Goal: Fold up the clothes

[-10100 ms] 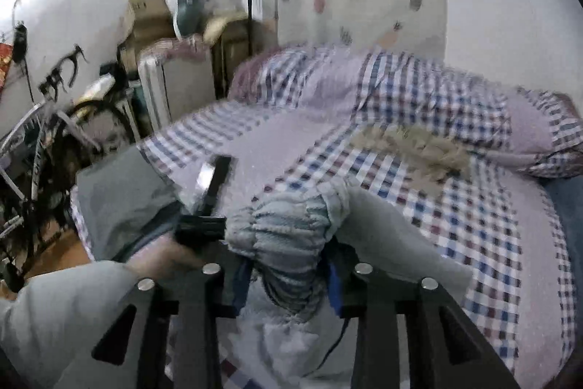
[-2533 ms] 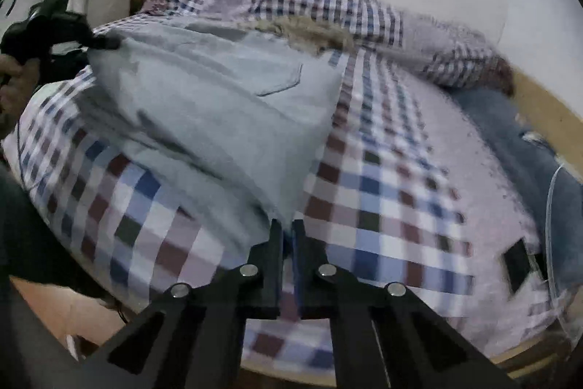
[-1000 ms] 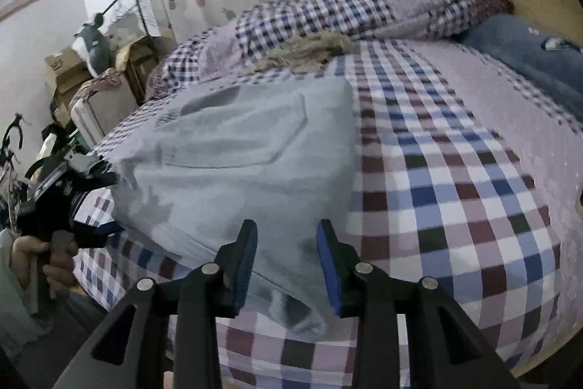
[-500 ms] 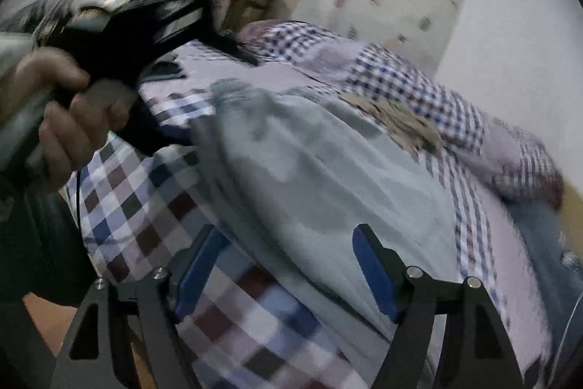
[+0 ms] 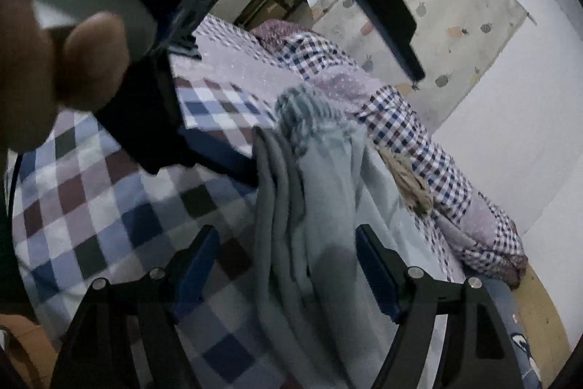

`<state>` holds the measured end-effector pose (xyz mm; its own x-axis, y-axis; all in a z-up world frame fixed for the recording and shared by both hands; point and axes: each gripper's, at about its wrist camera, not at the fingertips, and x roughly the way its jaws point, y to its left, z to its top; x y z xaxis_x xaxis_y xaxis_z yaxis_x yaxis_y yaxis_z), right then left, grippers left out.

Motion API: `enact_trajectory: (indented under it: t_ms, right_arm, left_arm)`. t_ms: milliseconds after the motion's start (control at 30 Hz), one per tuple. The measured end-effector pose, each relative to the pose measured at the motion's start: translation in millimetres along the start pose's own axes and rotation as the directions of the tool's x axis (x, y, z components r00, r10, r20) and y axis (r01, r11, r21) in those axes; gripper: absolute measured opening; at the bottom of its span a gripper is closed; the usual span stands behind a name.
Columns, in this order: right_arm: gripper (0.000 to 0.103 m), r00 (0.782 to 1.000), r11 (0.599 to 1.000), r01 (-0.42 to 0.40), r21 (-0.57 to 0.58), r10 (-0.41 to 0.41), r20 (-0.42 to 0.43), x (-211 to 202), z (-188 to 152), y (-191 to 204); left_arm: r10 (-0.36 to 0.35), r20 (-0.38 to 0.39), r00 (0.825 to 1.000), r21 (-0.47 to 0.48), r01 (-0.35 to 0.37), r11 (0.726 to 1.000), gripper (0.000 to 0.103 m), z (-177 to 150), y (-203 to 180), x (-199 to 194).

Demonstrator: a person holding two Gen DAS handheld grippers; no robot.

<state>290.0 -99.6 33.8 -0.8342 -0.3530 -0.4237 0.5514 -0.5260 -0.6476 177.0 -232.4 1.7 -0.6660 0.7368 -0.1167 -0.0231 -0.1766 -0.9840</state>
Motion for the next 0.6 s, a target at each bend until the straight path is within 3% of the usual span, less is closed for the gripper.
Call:
enact_trajectory:
  t_ms: [100, 167, 233, 333, 600]
  right_arm:
    - [0.078, 0.999, 1.0, 0.025, -0.019, -0.026, -0.029, 11.7, 3.7, -4.3]
    - [0.071, 0.999, 1.0, -0.024, -0.005, 0.023, -0.049, 17.5, 3.6, -10.5]
    - [0.045, 0.995, 0.997, -0.076, -0.015, 0.075, -0.062, 19.8, 3.5, -12.3]
    - [0.025, 0.994, 0.996, -0.093, -0.015, 0.092, -0.058, 13.1, 4.8, -12.6]
    - [0.016, 0.991, 0.989, -0.131, 0.067, 0.133, -0.034, -2.2, 11.9, -37.8]
  left_arm:
    - [0.025, -0.027, 0.999, -0.007, -0.025, 1.0, 0.1, 1.9, 3.2, -1.0]
    - [0.045, -0.043, 0.998, -0.001, -0.045, 0.999, 0.1, 1.9, 3.9, -1.9]
    - [0.058, -0.049, 0.997, 0.005, -0.058, 0.998, 0.1, 2.7, 3.8, -0.8]
    - [0.106, -0.061, 0.992, 0.014, -0.106, 0.994, 0.1, 2.3, 4.9, 4.3]
    - [0.208, -0.074, 0.975, 0.09, -0.201, 0.975, 0.1, 14.5, -4.5, 28.0]
